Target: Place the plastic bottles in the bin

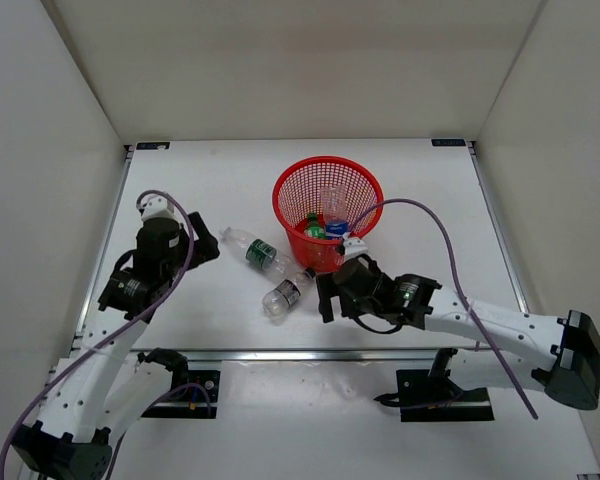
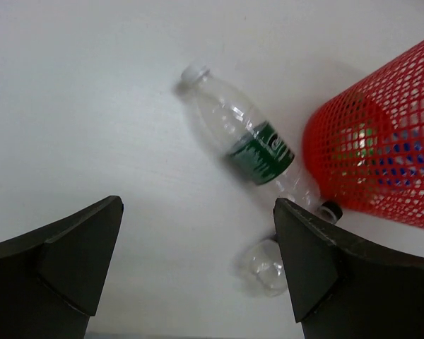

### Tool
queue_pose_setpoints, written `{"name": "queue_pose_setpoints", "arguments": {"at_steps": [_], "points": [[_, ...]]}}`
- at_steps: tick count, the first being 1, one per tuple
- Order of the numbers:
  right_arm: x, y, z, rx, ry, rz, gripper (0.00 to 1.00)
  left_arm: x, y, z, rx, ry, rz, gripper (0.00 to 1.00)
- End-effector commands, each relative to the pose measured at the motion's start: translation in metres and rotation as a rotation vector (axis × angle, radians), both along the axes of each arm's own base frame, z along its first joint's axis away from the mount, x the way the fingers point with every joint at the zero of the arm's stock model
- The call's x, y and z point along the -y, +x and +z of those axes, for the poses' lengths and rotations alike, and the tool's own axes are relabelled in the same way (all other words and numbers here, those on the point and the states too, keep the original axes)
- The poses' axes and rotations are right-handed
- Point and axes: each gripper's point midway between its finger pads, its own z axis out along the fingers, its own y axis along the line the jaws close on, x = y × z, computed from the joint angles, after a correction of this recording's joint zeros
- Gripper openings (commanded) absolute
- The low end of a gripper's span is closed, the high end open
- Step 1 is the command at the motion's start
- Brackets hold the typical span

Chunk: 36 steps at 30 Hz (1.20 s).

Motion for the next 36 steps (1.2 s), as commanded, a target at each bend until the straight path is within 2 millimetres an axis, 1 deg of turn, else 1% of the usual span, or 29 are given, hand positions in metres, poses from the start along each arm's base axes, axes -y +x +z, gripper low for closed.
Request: {"name": "queue_pose_setpoints", "arguments": {"at_steps": [1, 2, 3, 4, 6, 7, 8, 9, 10, 11, 12, 13, 14, 15, 16, 17, 18, 19, 20, 21, 22, 23, 24, 25, 26, 28, 29, 30, 36], "points": [[-0.046, 0.022, 0.041, 0.047, 0.288, -0.247, 0.95, 0.004, -0.02, -0.011, -0.034, -0.054, -0.012, 0.99], [-0.053, 0.024, 0.041, 0.062, 0.295, -0.283, 0.99, 0.005, -0.024, -0.016, -0.047, -0.062, -0.02, 0.98], [-0.064, 0.026, 0.044, 0.083, 0.292, -0.284, 0.99, 0.004, -0.028, -0.011, -0.037, -0.065, -0.022, 0.98], [-0.069, 0.026, 0.044, 0.086, 0.286, -0.282, 0.99, 0.001, -0.031, -0.011, -0.037, -0.055, -0.024, 0.98], [-0.094, 0.031, 0.044, 0.118, 0.263, -0.27, 0.99, -0.004, -0.04, -0.011, -0.061, -0.029, -0.023, 0.98], [-0.099, 0.038, 0.052, 0.134, 0.271, -0.3, 0.99, -0.005, -0.04, -0.006, -0.049, -0.026, -0.023, 0.99], [-0.104, 0.04, 0.037, 0.126, 0.218, -0.311, 0.99, -0.007, -0.045, -0.006, -0.06, -0.014, -0.024, 0.99], [-0.112, 0.043, 0.037, 0.138, 0.199, -0.325, 0.99, -0.009, -0.048, -0.007, -0.076, -0.007, -0.023, 0.99], [-0.115, 0.047, 0.042, 0.15, 0.195, -0.353, 0.99, -0.008, -0.051, -0.006, -0.075, -0.009, -0.029, 0.99], [-0.118, 0.048, 0.027, 0.147, 0.154, -0.365, 0.99, -0.006, -0.055, -0.005, -0.072, -0.02, -0.039, 0.99], [-0.123, 0.051, 0.025, 0.16, 0.137, -0.378, 0.99, 0.002, -0.058, -0.009, -0.081, -0.051, -0.072, 0.99], [-0.128, 0.055, 0.019, 0.165, 0.123, -0.389, 0.99, 0.011, -0.063, -0.008, -0.062, -0.097, -0.107, 0.99], [-0.128, 0.057, 0.015, 0.167, 0.103, -0.398, 0.99, 0.014, -0.068, -0.003, -0.029, -0.13, -0.124, 0.98], [-0.13, 0.061, 0.01, 0.163, 0.082, -0.423, 0.99, 0.019, -0.071, -0.008, -0.035, -0.159, -0.133, 0.99], [-0.131, 0.064, 0.003, 0.154, 0.043, -0.434, 1.0, 0.019, -0.076, -0.007, -0.022, -0.171, -0.131, 0.98], [-0.14, 0.064, -0.001, 0.144, 0.032, -0.436, 0.99, 0.015, -0.078, -0.006, -0.015, -0.164, -0.119, 0.98], [-0.137, 0.065, -0.009, 0.137, -0.006, -0.445, 0.99, 0.016, -0.08, -0.007, -0.02, -0.146, -0.13, 0.99], [-0.143, 0.066, -0.011, 0.141, -0.012, -0.449, 1.0, 0.012, -0.082, -0.008, -0.032, -0.127, -0.119, 0.99], [-0.144, 0.068, -0.019, 0.144, -0.052, -0.45, 0.99, 0.01, -0.083, -0.007, -0.036, -0.112, -0.117, 0.99], [-0.144, 0.07, -0.024, 0.144, -0.074, -0.457, 0.99, 0.011, -0.084, -0.006, -0.033, -0.102, -0.132, 0.99], [-0.145, 0.074, -0.025, 0.139, -0.091, -0.473, 0.99, 0.013, -0.086, -0.004, -0.035, -0.107, -0.147, 0.98], [-0.149, 0.076, -0.032, 0.13, -0.109, -0.477, 0.99, 0.012, -0.086, -0.003, -0.031, -0.105, -0.148, 0.99], [-0.147, 0.075, -0.039, 0.11, -0.136, -0.491, 0.99, 0.013, -0.087, 0.001, -0.015, -0.111, -0.157, 0.99], [-0.143, 0.075, -0.042, 0.102, -0.148, -0.511, 0.99, 0.013, -0.088, 0.0, -0.015, -0.109, -0.161, 0.99], [-0.144, 0.074, -0.046, 0.092, -0.148, -0.53, 1.0, 0.011, -0.088, 0.001, -0.011, -0.102, -0.16, 0.99], [-0.135, 0.067, -0.054, 0.074, -0.18, -0.554, 0.99, 0.01, -0.089, 0.001, -0.011, -0.087, -0.164, 0.98], [-0.134, 0.064, -0.055, 0.059, -0.176, -0.568, 0.99, 0.011, -0.09, 0.0, -0.013, -0.082, -0.174, 0.99], [-0.129, 0.06, -0.06, 0.044, -0.18, -0.581, 0.99, 0.011, -0.089, 0.0, -0.015, -0.08, -0.176, 0.99], [-0.114, 0.053, -0.078, -0.027, -0.177, -0.621, 0.96, 0.014, -0.085, -0.001, -0.01, -0.065, -0.193, 0.98]]}}
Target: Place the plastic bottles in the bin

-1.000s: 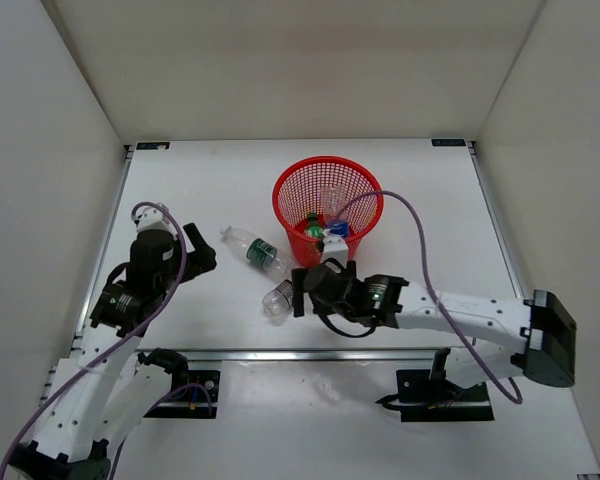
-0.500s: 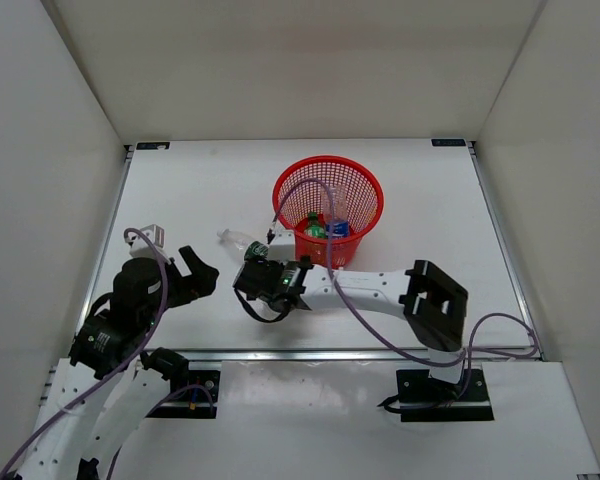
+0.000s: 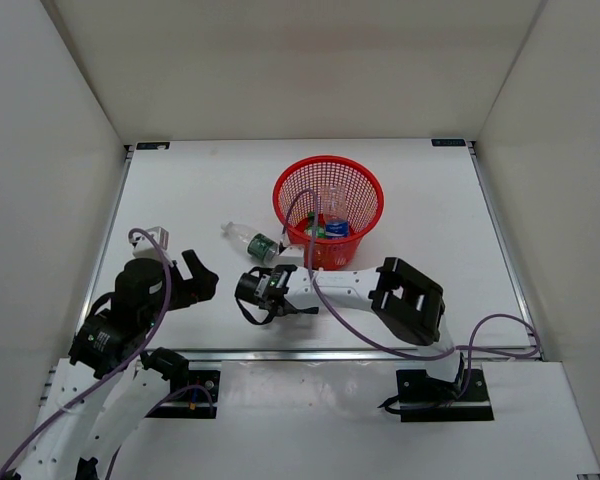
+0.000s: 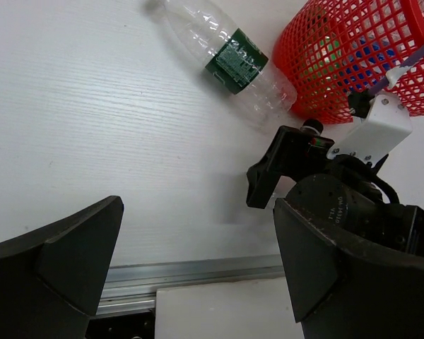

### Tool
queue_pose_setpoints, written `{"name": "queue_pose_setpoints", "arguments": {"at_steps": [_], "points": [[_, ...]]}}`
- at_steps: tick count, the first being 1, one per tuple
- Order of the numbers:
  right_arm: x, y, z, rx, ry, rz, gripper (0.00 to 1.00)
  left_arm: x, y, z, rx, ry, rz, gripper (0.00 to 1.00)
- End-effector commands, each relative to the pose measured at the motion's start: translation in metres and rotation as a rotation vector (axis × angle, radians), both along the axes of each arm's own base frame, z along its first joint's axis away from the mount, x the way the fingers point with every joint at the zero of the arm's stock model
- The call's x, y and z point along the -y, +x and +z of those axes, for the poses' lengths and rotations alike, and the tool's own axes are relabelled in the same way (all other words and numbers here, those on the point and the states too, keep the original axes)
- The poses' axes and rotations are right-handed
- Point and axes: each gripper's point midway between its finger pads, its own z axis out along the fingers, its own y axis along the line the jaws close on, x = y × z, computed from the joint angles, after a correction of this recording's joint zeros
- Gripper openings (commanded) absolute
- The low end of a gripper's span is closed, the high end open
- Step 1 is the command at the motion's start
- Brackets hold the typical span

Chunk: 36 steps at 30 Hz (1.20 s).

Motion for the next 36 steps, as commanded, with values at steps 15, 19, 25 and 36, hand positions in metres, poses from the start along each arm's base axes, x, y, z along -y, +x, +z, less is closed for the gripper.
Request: {"name": "queue_pose_setpoints", "arguments": {"at_steps": [15, 19, 25, 36], "points": [[0.005, -0.026, 0.041, 0.043, 0.191, 0.095, 0.33, 0.003, 0.012, 0.011, 0.032, 0.003, -0.006, 0.99], [-0.033, -0.038, 0.091, 0.14, 0.248, 0.335, 0.2, 0.002, 0.015, 0.005, 0.009, 0.006, 0.011, 0.99], [-0.05, -0.026, 0.224, 0.419, 0.492, 0.623, 0.18, 0.011, 0.026, -0.016, -0.044, -0.019, 0.013, 0.98], [0.091, 0.128, 0.319, 0.69, 0.614, 0.554, 0.21, 0.059, 0.069, -0.054, -0.147, -0.131, -0.04, 0.99]]}}
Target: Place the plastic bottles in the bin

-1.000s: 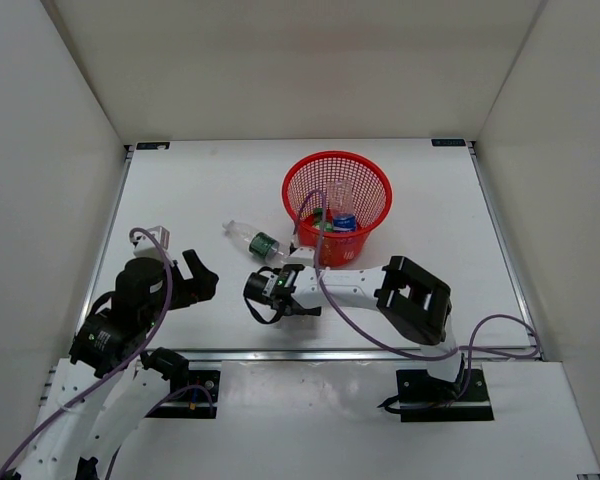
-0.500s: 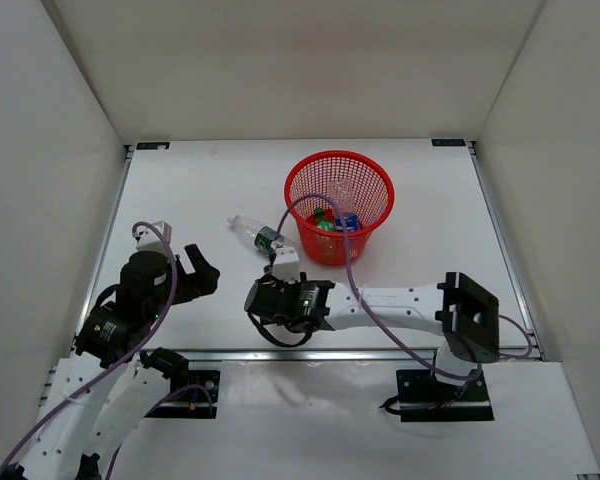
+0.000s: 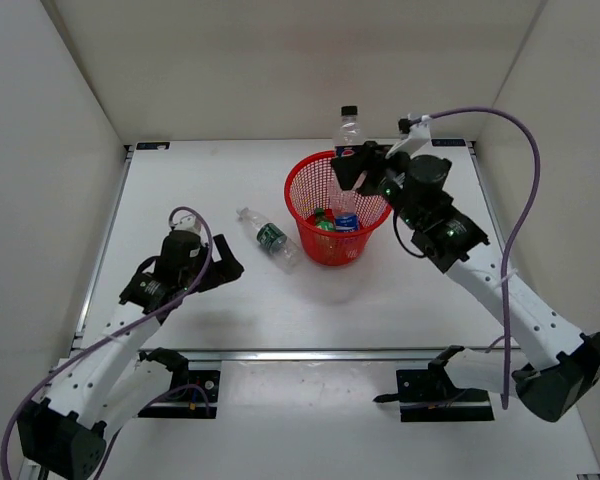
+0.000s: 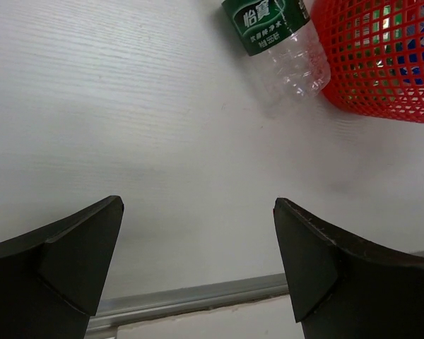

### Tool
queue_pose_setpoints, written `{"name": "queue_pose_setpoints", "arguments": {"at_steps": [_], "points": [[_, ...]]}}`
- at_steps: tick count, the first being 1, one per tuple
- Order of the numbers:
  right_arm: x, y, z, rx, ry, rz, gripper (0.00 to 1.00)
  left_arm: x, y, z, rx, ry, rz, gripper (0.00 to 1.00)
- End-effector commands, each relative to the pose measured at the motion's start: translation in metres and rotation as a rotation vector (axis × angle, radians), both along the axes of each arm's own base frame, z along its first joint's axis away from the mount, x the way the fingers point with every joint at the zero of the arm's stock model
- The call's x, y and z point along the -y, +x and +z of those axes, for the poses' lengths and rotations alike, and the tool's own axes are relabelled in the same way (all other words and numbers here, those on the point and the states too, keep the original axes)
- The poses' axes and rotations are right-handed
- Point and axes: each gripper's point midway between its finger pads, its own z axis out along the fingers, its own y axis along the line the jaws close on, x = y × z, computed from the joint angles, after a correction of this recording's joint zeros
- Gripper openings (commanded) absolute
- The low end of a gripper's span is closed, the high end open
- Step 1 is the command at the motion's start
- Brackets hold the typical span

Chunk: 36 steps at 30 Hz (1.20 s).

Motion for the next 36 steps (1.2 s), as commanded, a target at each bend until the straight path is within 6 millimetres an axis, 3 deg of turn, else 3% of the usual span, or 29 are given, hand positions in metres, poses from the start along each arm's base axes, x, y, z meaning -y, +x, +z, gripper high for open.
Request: {"name": "queue_pose_setpoints", "arguments": {"at_steps": [1, 3, 7, 11, 12, 13, 15, 16, 20, 22, 24, 26, 28, 33, 36], "points": [[-0.007, 0.024, -0.032, -0.027, -0.085, 0.142, 0.24, 0.023, 0.025, 0.02, 0.08, -0.093, -0.011, 0.99], [0.006, 0.045, -0.049, -0.077, -0.113, 0.108, 0.26, 0.026, 0.036, 0.018, 0.07, -0.079, 0.003, 0.99], [0.035, 0.065, -0.067, -0.107, -0.122, 0.014, 0.52, 0.033, 0.058, 0.02, 0.068, -0.06, 0.015, 0.98], [0.042, 0.071, -0.072, -0.08, -0.228, -0.06, 0.92, 0.048, 0.084, 0.016, 0.052, -0.066, 0.023, 0.99], [0.04, 0.071, -0.07, -0.064, -0.253, -0.051, 0.98, 0.052, 0.087, 0.004, 0.022, -0.046, 0.017, 0.99], [0.045, 0.075, -0.065, -0.048, -0.277, -0.082, 1.0, 0.054, 0.097, 0.012, 0.04, -0.047, 0.027, 0.98], [0.049, 0.08, -0.053, -0.034, -0.285, -0.095, 0.99, 0.061, 0.116, 0.005, 0.014, -0.013, 0.028, 0.99], [0.052, 0.079, -0.049, -0.033, -0.277, -0.101, 0.99, 0.061, 0.12, -0.007, -0.027, 0.01, 0.033, 0.99], [0.08, 0.076, -0.017, 0.035, -0.235, -0.149, 0.99, 0.069, 0.151, -0.012, -0.034, 0.047, 0.061, 0.98], [0.094, 0.067, 0.0, 0.074, -0.229, -0.178, 1.0, 0.073, 0.159, -0.03, -0.078, 0.076, 0.056, 0.98], [0.118, 0.055, 0.012, 0.111, -0.237, -0.233, 0.99, 0.074, 0.169, -0.035, -0.08, 0.085, 0.072, 0.98], [0.136, 0.045, 0.01, 0.113, -0.251, -0.282, 0.99, 0.077, 0.175, -0.052, -0.113, 0.108, 0.073, 0.99], [0.169, 0.029, 0.014, 0.13, -0.246, -0.377, 0.99, 0.081, 0.184, -0.058, -0.128, 0.106, 0.074, 0.98], [0.215, 0.008, -0.007, 0.072, -0.254, -0.508, 0.99, 0.087, 0.196, -0.072, -0.145, 0.171, 0.06, 0.99], [0.247, 0.003, -0.024, 0.021, -0.253, -0.605, 0.99, 0.081, 0.196, -0.077, -0.163, 0.196, 0.054, 0.9]]}}
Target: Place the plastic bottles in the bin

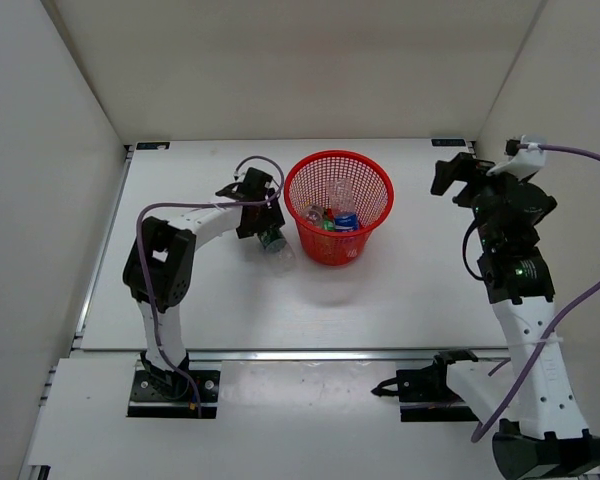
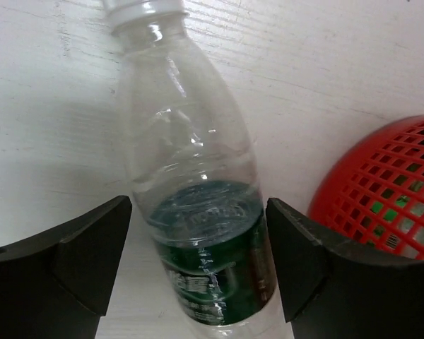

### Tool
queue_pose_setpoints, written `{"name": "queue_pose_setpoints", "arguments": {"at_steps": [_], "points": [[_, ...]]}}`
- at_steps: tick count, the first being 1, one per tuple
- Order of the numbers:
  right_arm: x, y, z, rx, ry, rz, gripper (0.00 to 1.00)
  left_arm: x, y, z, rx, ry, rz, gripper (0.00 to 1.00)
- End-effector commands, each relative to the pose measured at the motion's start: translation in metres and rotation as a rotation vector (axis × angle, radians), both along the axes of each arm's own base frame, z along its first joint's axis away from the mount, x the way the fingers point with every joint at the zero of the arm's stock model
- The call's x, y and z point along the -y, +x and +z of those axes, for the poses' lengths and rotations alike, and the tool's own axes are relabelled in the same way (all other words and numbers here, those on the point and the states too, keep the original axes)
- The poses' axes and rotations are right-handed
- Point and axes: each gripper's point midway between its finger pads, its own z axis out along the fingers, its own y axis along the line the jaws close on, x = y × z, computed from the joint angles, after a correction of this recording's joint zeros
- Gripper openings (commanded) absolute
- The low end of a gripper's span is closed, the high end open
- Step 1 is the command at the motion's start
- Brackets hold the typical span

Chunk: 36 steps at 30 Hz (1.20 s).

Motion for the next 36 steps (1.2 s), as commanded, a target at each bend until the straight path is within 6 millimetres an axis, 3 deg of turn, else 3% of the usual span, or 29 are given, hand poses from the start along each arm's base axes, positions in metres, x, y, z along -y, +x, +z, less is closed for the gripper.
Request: {"name": "queue_pose_setpoints", "arguments": {"at_steps": [1, 3, 5, 7, 10, 14, 15, 16, 17, 18, 19, 21, 22, 24, 27, 28, 32, 33, 34, 35, 36], "points": [[0.028, -0.005, -0.028, -0.07, 0.008, -0.098, 0.99, -0.007, 0.006, 0.013, 0.027, 0.038, 0.002, 0.86], [0.041, -0.011, -0.032, -0.07, 0.03, -0.139, 0.99, -0.017, 0.0, 0.007, 0.014, 0.037, 0.017, 0.67], [0.05, -0.014, -0.033, -0.071, 0.03, -0.169, 0.99, -0.023, -0.005, 0.005, 0.008, 0.046, 0.017, 0.56], [0.055, -0.017, -0.037, -0.084, 0.014, -0.19, 0.99, -0.027, -0.004, 0.013, 0.025, 0.045, 0.025, 0.51], [0.058, -0.022, -0.034, -0.082, -0.007, -0.214, 0.99, -0.035, 0.005, 0.044, 0.077, 0.04, 0.031, 0.49], [0.06, -0.029, -0.033, -0.07, -0.027, -0.241, 1.0, -0.05, 0.03, 0.138, 0.282, 0.039, 0.066, 0.52], [0.061, -0.032, -0.03, -0.06, -0.02, -0.249, 0.99, -0.051, 0.039, 0.176, 0.369, 0.03, 0.078, 0.51], [0.063, -0.032, -0.03, -0.062, -0.023, -0.256, 0.99, -0.049, 0.04, 0.196, 0.41, 0.037, 0.064, 0.52], [0.062, -0.033, -0.031, -0.062, -0.026, -0.252, 0.99, -0.047, 0.046, 0.234, 0.489, 0.032, 0.076, 0.52], [0.062, -0.034, -0.034, -0.068, -0.033, -0.252, 0.99, -0.036, 0.049, 0.27, 0.568, 0.031, 0.059, 0.53], [0.063, -0.036, -0.034, -0.065, -0.032, -0.255, 0.99, -0.023, 0.049, 0.283, 0.604, 0.039, 0.028, 0.53], [0.063, -0.038, -0.035, -0.058, -0.025, -0.25, 0.99, -0.001, 0.049, 0.339, 0.732, 0.025, -0.002, 0.54], [0.065, -0.039, -0.038, -0.062, -0.025, -0.258, 0.99, 0.017, 0.048, 0.343, 0.747, 0.025, -0.041, 0.56], [0.067, -0.042, -0.039, -0.06, -0.027, -0.266, 0.99, 0.045, 0.045, 0.373, 0.83, -0.01, -0.079, 0.57], [0.07, -0.045, -0.043, -0.072, -0.024, -0.279, 0.99, 0.083, 0.044, 0.366, 0.827, -0.022, -0.168, 0.6], [0.073, -0.047, -0.041, -0.066, -0.024, -0.295, 0.99, 0.1, 0.043, 0.357, 0.811, -0.035, -0.205, 0.6], [0.076, -0.049, -0.041, -0.063, -0.042, -0.308, 0.99, 0.134, 0.026, 0.324, 0.73, -0.086, -0.32, 0.64], [0.077, -0.049, -0.044, -0.07, -0.041, -0.316, 0.99, 0.142, 0.018, 0.323, 0.73, -0.106, -0.362, 0.69], [0.079, -0.05, -0.045, -0.078, -0.041, -0.323, 0.99, 0.149, 0.014, 0.315, 0.715, -0.097, -0.39, 0.9], [0.08, -0.049, -0.05, -0.091, -0.04, -0.334, 0.99, 0.153, 0.007, 0.314, 0.704, -0.091, -0.413, 0.99], [0.082, -0.047, -0.053, -0.104, -0.035, -0.34, 0.99, 0.15, 0.005, 0.319, 0.706, -0.077, -0.416, 0.98]]}}
